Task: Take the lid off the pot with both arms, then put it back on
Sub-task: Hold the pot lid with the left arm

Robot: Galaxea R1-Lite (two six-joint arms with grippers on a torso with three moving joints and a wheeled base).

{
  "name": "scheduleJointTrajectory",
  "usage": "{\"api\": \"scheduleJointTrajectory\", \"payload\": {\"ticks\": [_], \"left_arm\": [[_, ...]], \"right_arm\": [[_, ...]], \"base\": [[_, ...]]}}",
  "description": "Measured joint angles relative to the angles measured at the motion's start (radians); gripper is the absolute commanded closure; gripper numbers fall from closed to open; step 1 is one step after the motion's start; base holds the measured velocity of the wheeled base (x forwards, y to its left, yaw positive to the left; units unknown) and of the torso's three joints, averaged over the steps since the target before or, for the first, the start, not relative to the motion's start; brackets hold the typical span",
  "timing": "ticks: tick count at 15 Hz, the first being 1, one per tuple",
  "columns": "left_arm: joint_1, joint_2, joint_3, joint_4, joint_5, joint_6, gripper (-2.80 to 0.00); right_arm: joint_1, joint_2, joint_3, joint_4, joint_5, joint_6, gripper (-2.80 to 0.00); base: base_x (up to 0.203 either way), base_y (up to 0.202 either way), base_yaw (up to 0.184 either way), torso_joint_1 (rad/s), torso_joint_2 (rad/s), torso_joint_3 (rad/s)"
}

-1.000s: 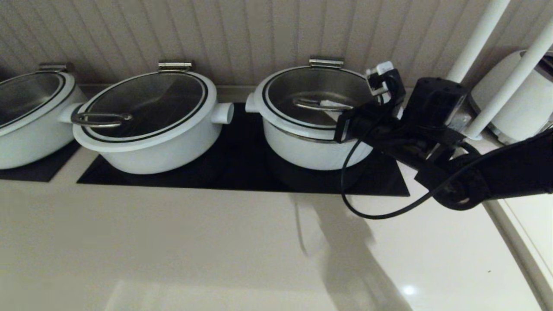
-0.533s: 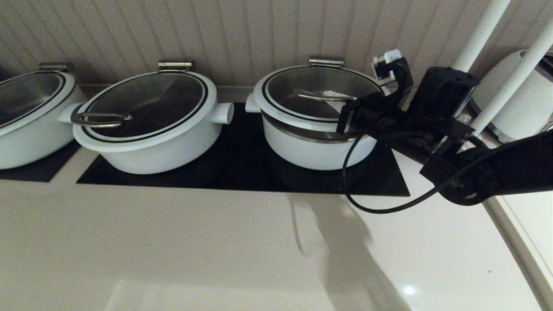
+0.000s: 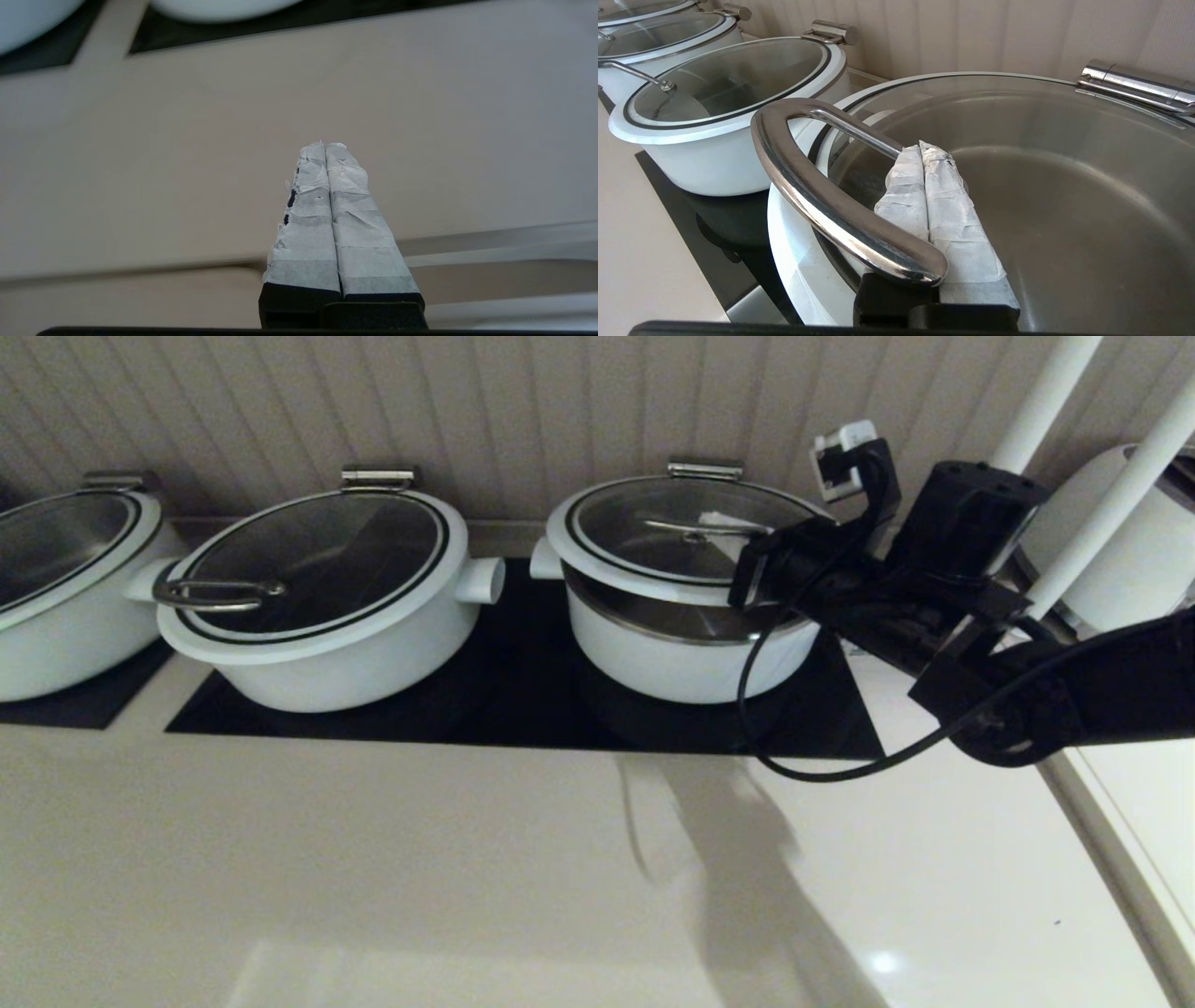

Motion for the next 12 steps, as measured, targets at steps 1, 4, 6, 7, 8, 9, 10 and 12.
{"api": "scheduleJointTrajectory", "payload": {"ticks": [1, 4, 6, 7, 8, 9, 10, 12], "left_arm": [[0.000, 0.018, -0.022, -0.002, -0.039, -0.001, 0.00], [0.000, 0.121, -0.115, -0.010, -0.152, 0.001, 0.00], [0.000, 0.208, -0.185, -0.023, -0.215, 0.004, 0.00], [0.000, 0.259, -0.214, -0.048, -0.241, 0.005, 0.00], [0.000, 0.313, -0.239, -0.080, -0.258, 0.005, 0.00], [0.000, 0.377, -0.265, -0.127, -0.269, 0.004, 0.00], [-0.001, 0.444, -0.291, -0.177, -0.274, 0.005, 0.00], [-0.023, 0.577, -0.344, -0.282, -0.281, 0.006, 0.00]], "right_arm": [[0.000, 0.000, 0.000, 0.000, 0.000, 0.000, 0.00], [0.000, -0.002, -0.001, 0.001, 0.000, 0.000, 0.00], [0.000, -0.003, -0.001, -0.001, 0.001, 0.000, 0.00], [0.000, -0.003, -0.001, -0.001, 0.001, 0.000, 0.00], [-0.001, -0.004, -0.001, -0.002, 0.000, 0.000, 0.00], [-0.001, -0.004, -0.001, -0.001, 0.001, 0.000, 0.00], [-0.002, -0.005, -0.001, -0.001, 0.001, 0.000, 0.00], [-0.002, -0.007, -0.001, -0.001, 0.001, 0.000, 0.00]], "base": [[0.000, 0.000, 0.000, 0.000, 0.00, 0.000], [0.000, 0.000, 0.000, 0.000, 0.00, 0.000], [0.000, 0.000, 0.000, 0.000, 0.00, 0.000], [0.000, 0.000, 0.000, 0.000, 0.00, 0.000], [0.000, 0.000, 0.000, 0.000, 0.00, 0.000], [0.000, 0.000, 0.000, 0.000, 0.00, 0.000], [0.000, 0.000, 0.000, 0.000, 0.00, 0.000], [0.000, 0.000, 0.000, 0.000, 0.00, 0.000]]}}
